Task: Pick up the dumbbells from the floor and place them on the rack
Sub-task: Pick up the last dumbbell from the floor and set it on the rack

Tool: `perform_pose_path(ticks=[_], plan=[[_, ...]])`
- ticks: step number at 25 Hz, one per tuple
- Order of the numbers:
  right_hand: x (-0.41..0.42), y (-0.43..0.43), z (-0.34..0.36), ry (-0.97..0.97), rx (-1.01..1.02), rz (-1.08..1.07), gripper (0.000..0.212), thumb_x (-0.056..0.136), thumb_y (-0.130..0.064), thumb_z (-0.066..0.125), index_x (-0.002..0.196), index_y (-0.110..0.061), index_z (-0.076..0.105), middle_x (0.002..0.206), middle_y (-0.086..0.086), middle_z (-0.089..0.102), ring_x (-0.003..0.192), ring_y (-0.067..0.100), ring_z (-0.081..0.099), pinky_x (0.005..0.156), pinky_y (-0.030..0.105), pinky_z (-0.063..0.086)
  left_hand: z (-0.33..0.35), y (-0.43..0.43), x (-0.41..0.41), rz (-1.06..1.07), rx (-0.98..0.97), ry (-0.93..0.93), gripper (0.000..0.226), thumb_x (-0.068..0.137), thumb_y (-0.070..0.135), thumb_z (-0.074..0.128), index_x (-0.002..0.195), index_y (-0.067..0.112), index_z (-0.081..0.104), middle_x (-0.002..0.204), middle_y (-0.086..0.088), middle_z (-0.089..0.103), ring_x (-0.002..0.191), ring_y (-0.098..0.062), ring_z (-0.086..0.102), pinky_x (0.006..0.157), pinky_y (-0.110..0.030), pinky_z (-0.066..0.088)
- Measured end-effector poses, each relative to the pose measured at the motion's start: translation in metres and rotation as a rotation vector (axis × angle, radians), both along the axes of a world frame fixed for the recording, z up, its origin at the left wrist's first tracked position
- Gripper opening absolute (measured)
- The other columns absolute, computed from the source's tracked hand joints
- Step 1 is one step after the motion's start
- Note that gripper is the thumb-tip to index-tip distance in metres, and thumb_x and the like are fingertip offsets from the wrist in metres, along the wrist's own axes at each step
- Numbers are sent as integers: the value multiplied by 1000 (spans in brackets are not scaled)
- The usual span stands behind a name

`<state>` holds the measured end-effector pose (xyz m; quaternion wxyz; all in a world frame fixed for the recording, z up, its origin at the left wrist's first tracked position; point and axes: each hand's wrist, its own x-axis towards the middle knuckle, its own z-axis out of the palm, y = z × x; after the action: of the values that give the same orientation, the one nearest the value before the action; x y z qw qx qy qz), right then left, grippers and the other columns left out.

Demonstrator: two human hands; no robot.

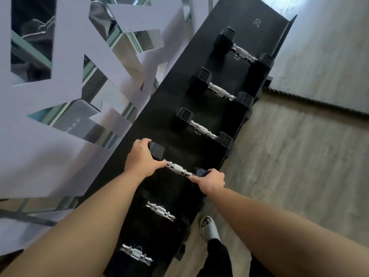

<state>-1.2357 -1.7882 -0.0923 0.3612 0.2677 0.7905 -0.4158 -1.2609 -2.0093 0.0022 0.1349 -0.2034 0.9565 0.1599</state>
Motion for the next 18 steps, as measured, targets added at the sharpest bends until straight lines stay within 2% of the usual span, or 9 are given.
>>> perform_pose_path(ticks=[7, 10, 13, 15, 18], plan=[[4, -9, -23, 44, 85, 16, 89, 83, -51, 82, 153, -11, 45, 148, 12, 38, 136, 35, 43, 105, 42, 47, -41, -12, -14, -45, 70, -33, 99, 63, 46, 96, 145, 18, 49, 134, -1, 50, 113, -26, 60, 85, -35, 50], [9, -10, -34, 147, 117, 246, 79, 87, -43, 80, 153, -17, 45, 148, 9, 35, 135, 33, 36, 109, 41, 42, -58, -14, -9, -43, 102, -16, 93, 70, 38, 94, 147, 16, 48, 138, -3, 50, 118, -27, 60, 91, -36, 50], [17, -4, -43, 211, 206, 540, 89, 80, -48, 82, 156, -27, 40, 151, 4, 34, 135, 32, 33, 113, 46, 37, -69, -25, 6, -146, 55, -64, 88, 80, 36, 88, 153, 18, 42, 147, -5, 44, 127, -28, 56, 97, -39, 53], [19, 1, -47, 203, 224, 694, 93, 80, -54, 79, 159, -31, 35, 154, 2, 38, 136, 32, 34, 113, 48, 34, -75, -31, 16, -196, 40, -166, 95, 85, 42, 83, 161, 23, 29, 156, -6, 38, 133, -30, 52, 102, -42, 52], [15, 7, -54, 180, 215, 868, 102, 79, -64, 73, 163, -33, 23, 159, 2, 41, 139, 32, 34, 114, 49, 30, -81, -24, 20, -114, 52, -225, 108, 84, 45, 83, 165, 23, 15, 162, -13, 32, 138, -33, 49, 107, -44, 48]])
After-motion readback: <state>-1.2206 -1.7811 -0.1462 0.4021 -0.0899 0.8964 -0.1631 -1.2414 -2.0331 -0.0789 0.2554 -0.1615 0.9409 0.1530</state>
